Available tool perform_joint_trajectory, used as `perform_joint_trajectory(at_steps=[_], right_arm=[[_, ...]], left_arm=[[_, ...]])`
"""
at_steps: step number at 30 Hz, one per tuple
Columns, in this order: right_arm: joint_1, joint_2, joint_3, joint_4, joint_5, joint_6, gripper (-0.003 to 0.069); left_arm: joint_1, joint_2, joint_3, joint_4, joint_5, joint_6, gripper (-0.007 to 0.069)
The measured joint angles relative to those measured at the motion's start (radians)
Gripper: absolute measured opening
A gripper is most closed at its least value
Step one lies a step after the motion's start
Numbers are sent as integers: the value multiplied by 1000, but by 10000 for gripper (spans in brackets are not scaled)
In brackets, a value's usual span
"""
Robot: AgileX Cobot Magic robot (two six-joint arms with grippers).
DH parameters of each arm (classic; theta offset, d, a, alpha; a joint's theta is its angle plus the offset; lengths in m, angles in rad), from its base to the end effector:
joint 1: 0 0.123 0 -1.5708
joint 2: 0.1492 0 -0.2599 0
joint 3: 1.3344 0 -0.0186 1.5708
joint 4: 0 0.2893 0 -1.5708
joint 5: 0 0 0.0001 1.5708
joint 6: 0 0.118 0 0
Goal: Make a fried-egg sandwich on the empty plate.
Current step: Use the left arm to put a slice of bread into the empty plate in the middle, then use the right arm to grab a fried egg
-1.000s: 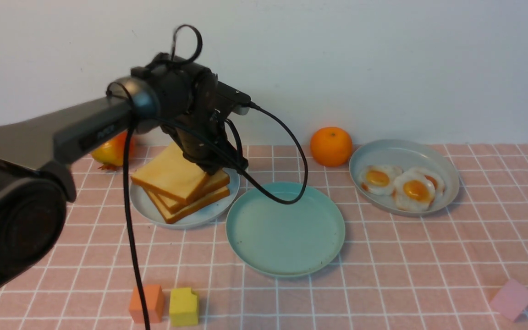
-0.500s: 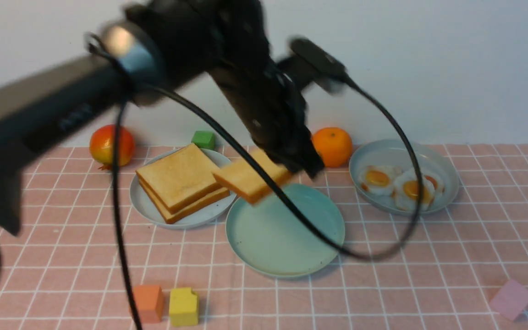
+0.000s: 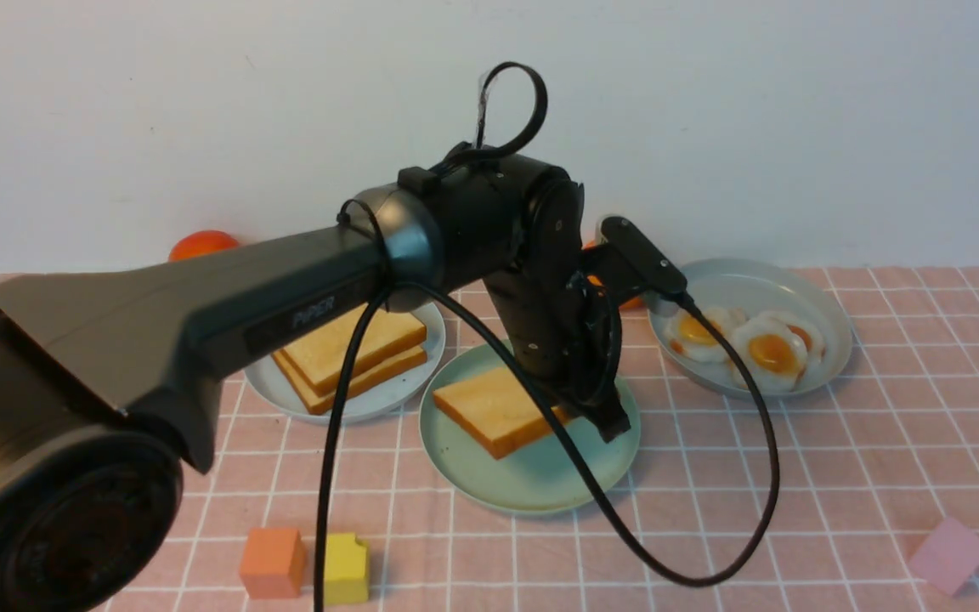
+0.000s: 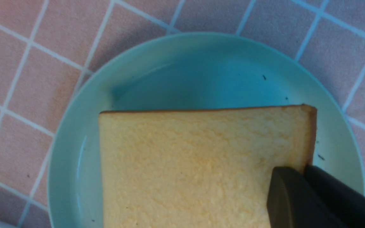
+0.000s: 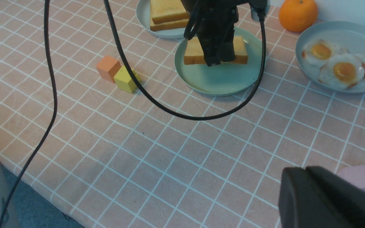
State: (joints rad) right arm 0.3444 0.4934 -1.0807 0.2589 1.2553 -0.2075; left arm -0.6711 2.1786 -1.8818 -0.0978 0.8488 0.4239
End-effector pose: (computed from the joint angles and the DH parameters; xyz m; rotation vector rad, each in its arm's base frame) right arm 0.0868 0.0617 0.4120 -0.6394 2.0500 0.3910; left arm 0.4043 -0.3321 0.1674 1.3213 2.2822 -0.2034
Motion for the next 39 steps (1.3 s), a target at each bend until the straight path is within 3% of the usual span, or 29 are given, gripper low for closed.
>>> perform_joint_trajectory(at_steps=[5,9,14,18,21,25,26,27,29,35,39], right_arm=[[0,0,0,10,0,0,64],[0,0,0,27,0,0,69],[0,0,0,47,0,0,75],[0,1,0,47,0,0,77],[0,13,0,48,0,0,79],[0,111,0,47,0,20,83],[0,168,0,46,0,21,84],[0,232,0,41,-1,22,85],[0,298,0,32,-17,22,87],[0,557,-11,-29,-177,22,97],[-2,813,-104,-121,-231,30,111]], left_arm=[[0,1,0,-9,-25,1,65],[0,3,0,-12,-5,1,153],[0,9,0,-18,29,-24,349],[0,-47,2,-27,78,-118,405],[0,-129,5,-33,115,-192,389],[-8,-359,5,-54,218,-359,230],[-13,-478,9,-78,261,-396,143],[-15,-569,21,-97,280,-401,65],[-18,-678,63,-122,283,-399,12],[-20,-1061,385,-191,206,-378,12],[-20,-1380,808,-213,22,-353,12]])
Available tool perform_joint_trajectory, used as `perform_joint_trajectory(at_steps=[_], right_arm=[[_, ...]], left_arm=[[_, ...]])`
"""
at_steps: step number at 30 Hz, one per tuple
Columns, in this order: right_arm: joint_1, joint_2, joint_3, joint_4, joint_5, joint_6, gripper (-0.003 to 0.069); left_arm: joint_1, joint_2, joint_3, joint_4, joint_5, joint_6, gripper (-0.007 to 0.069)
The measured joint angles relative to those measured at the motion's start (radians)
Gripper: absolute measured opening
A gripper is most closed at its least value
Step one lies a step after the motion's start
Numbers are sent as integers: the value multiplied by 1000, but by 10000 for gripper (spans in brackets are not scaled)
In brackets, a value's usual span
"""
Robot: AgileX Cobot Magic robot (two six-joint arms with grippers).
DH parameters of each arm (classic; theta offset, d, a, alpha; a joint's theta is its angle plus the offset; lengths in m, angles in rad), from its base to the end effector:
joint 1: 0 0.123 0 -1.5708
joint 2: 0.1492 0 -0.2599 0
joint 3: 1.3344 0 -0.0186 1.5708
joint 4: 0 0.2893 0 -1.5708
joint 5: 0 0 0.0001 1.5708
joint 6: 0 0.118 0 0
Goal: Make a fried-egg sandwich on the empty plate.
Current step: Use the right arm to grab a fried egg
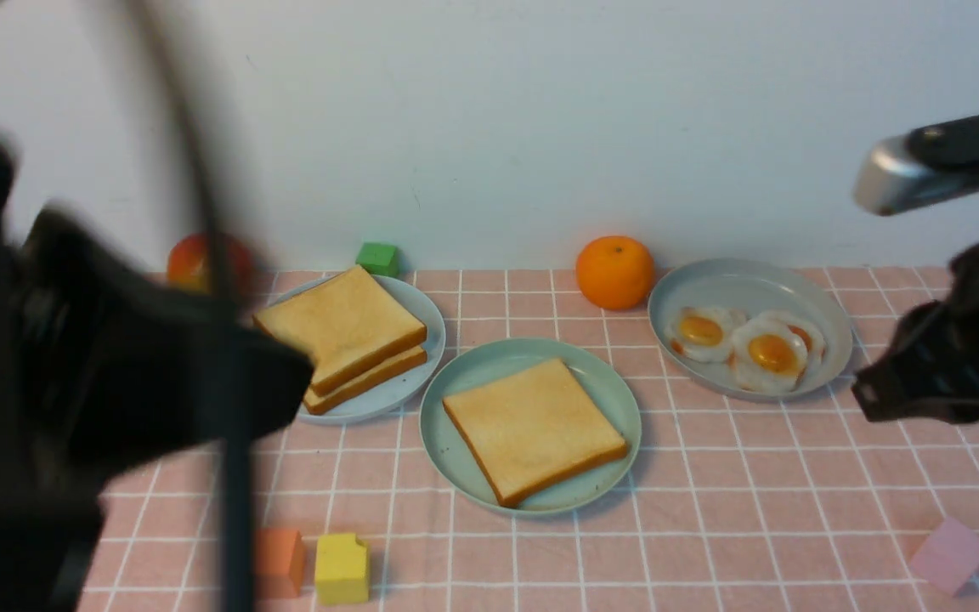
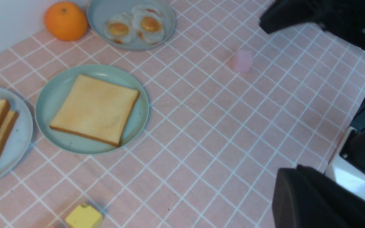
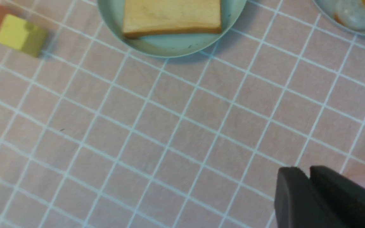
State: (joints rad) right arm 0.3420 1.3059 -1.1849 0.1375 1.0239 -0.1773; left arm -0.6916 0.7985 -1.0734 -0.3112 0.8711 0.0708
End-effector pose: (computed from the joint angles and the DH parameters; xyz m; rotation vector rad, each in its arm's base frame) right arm 0.2946 0.1195 0.2881 -0.6238 2.5572 0.2357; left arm 0.1470 -0.1576 0.4004 0.7306 1.9976 -0.7443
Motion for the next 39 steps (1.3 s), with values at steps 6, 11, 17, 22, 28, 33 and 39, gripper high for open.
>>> perform_joint_trajectory(at_steps=[6,11,17,22,28,33,39], right_arm=[[-60,345,-194,-131,-10,134,188],[-69,561,-339,-218,-12,190,295],[-69,781,-539,-289,-10,258,464],[-80,918,-685,-354,16,298,564],[-87,988,-739,-363,41,304,600],[-86,1020,-748,-380,53,305,600],[-81,1027,-753,-392,61,306,587]], left_arm=[[0,-283,334,-4,-256,-7,12],[0,-365,369,-4,-313,-7,12],[0,-357,370,-3,-318,-7,12],[0,-318,370,-3,-278,-7,12],[0,-307,372,-3,-259,-7,12],[0,-307,372,-3,-259,-7,12],[0,-307,372,0,-260,-7,12]])
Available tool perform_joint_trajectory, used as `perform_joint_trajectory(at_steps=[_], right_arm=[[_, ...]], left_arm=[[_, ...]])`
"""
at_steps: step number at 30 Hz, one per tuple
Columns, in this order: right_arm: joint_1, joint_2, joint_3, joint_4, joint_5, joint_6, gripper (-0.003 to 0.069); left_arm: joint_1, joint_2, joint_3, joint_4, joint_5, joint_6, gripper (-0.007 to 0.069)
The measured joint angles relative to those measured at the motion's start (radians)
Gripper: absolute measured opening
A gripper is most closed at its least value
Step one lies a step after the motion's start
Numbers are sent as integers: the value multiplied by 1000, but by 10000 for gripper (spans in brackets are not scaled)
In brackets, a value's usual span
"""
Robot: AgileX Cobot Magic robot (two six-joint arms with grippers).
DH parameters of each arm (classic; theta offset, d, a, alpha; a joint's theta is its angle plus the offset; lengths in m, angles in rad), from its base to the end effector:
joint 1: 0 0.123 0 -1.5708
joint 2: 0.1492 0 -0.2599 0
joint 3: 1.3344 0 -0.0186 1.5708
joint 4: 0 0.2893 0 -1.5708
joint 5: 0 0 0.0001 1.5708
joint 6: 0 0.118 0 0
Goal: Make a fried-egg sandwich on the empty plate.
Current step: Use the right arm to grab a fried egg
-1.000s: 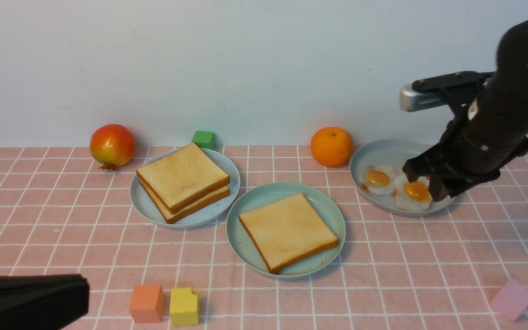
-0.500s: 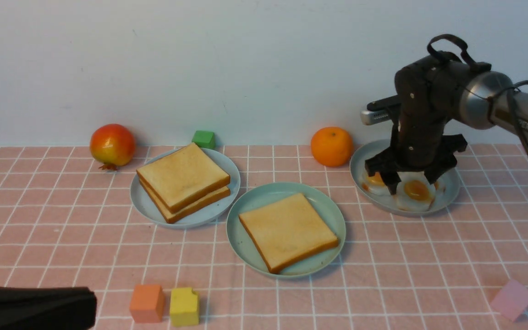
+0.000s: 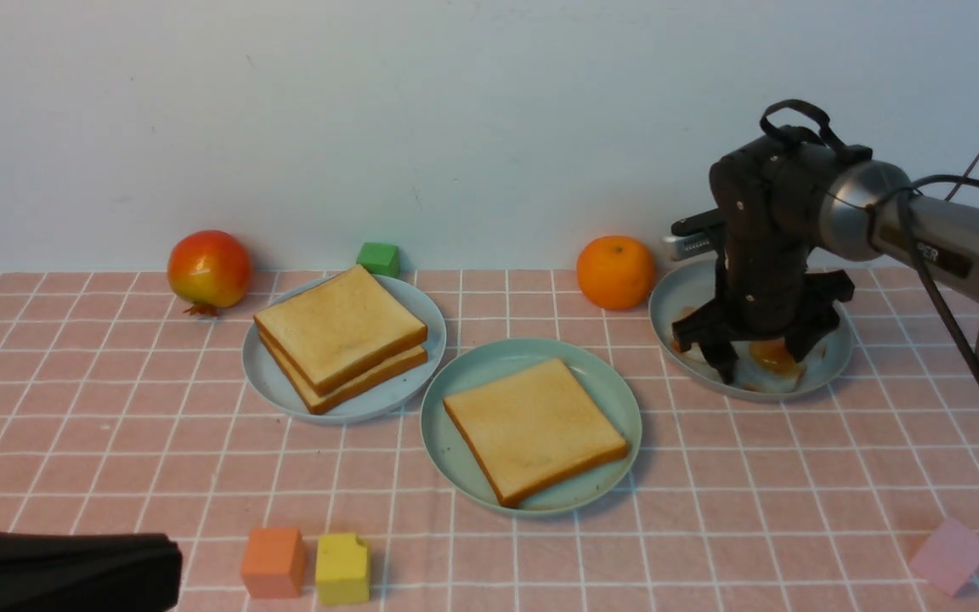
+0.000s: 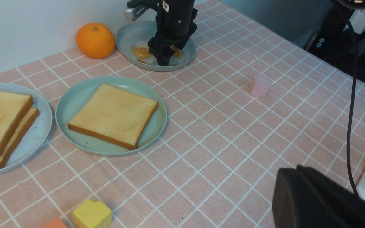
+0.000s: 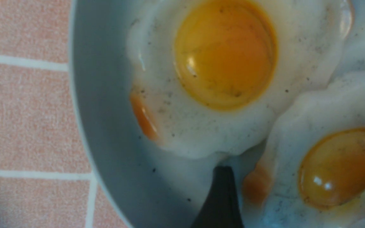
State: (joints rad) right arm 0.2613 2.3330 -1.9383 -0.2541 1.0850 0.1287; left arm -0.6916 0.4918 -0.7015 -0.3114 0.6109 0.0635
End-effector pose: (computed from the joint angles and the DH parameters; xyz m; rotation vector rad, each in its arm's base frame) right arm 0.4981 0.1060 0.0994 -0.3361 2.8890 -0.2868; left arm 0.1209 -0.1271 0.3474 0.5972 1.8360 -0.7688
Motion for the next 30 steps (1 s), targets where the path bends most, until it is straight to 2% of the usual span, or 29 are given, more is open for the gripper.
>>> perform_joint_trajectory(at_steps=[7,16,18,21,22,23,24,25,30], right_arm=[[2,4,-5,-11,14,1,503],[7,4,-8,-19,29,0,496],[15,3,-8,-29,36,0,473],[25,-4,-8,-43,45,0,410],[33,-13,-6,-47,49,0,294],[34,-13,-6,-47,49,-1,276],[38,-19,-6,-48,48,-2,161],[40,-23,-6,-53,50,-2,111],[40,-38,-5,-62,63,-2,120]], left_arm=[[0,0,0,1,0,0,12],[0,0,0,1,0,0,12],[0,0,0,1,0,0,12],[0,0,0,3,-1,0,12],[0,0,0,5,-1,0,12],[0,0,0,5,-1,0,12],[0,0,0,5,-2,4,12],[0,0,0,5,-2,7,12],[0,0,0,6,-2,43,12]])
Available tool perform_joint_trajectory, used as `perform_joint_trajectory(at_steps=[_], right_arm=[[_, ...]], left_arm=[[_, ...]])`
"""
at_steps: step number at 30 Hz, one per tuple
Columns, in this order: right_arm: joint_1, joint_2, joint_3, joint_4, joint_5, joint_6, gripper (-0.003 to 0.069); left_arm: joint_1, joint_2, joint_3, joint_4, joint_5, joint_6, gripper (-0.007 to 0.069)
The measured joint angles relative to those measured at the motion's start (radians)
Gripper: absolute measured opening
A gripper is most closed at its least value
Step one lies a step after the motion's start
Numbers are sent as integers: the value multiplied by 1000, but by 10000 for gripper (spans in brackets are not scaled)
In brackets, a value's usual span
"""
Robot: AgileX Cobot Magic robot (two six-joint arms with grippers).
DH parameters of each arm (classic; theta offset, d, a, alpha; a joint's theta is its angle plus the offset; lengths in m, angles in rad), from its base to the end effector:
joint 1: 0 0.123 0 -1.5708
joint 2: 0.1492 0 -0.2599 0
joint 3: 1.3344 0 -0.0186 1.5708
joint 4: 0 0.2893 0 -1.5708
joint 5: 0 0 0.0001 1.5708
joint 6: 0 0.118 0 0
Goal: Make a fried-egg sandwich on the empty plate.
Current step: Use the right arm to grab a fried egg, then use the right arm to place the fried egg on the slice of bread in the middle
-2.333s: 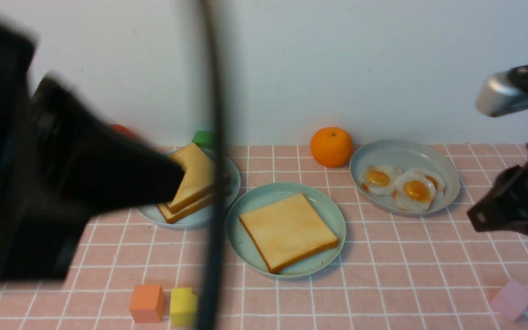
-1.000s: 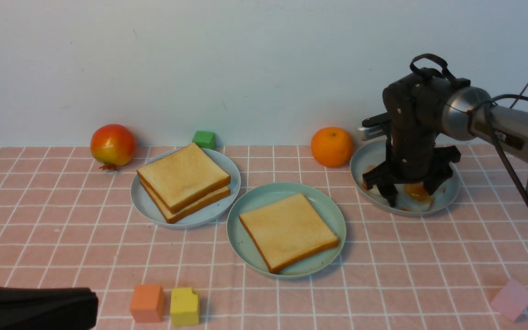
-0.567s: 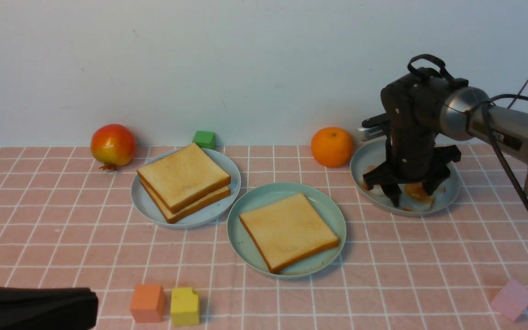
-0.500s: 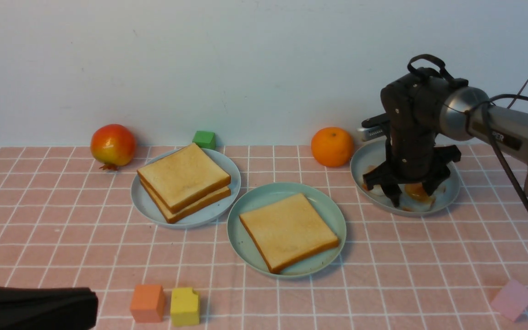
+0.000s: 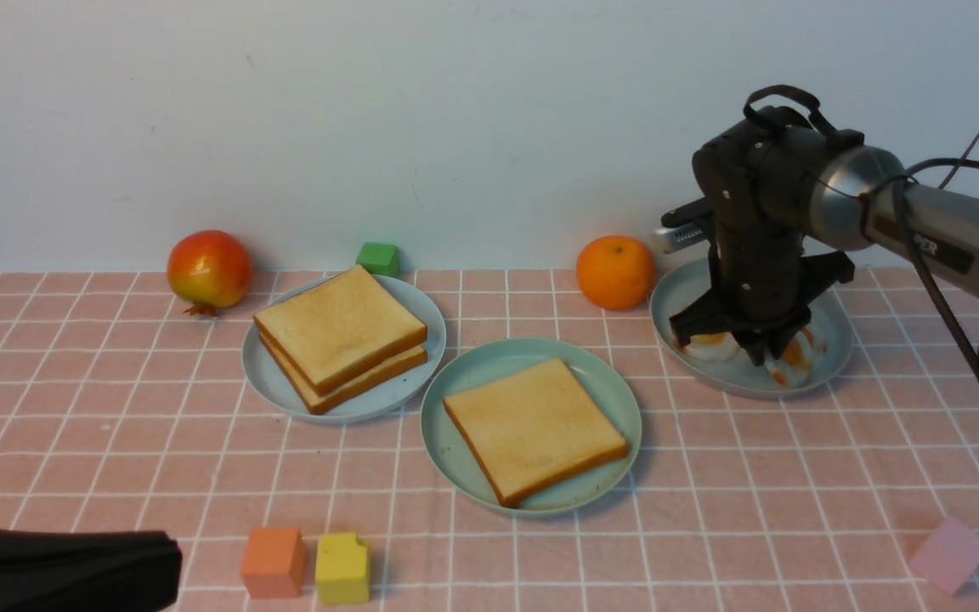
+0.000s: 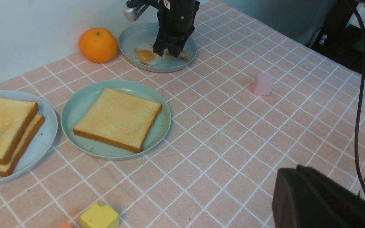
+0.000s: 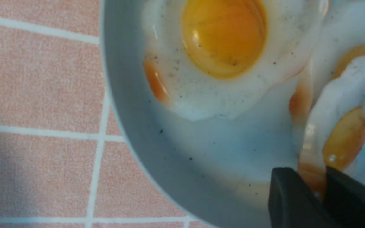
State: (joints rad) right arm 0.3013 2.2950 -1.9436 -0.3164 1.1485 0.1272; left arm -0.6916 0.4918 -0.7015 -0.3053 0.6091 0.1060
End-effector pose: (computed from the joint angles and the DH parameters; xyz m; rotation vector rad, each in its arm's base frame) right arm 0.4905 0.1173 0.1209 -0.4073 2.8725 -0.3778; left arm 0.1212 -0.1268 0.3475 0.6355 1.8151 -0.7339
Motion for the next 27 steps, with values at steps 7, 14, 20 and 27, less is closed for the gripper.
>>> perform_joint_trajectory(at_steps=[7,14,20,27], right_arm=[[0,-9,5,-9,7,-24,120],[0,-109,6,-13,14,-28,120],[26,-208,6,-14,64,-29,120],[283,-292,6,2,86,-20,120]], left_arm=[[0,0,0,3,0,6,12],[0,0,0,15,0,7,12],[0,0,0,51,14,7,12],[0,0,0,59,53,-48,12]])
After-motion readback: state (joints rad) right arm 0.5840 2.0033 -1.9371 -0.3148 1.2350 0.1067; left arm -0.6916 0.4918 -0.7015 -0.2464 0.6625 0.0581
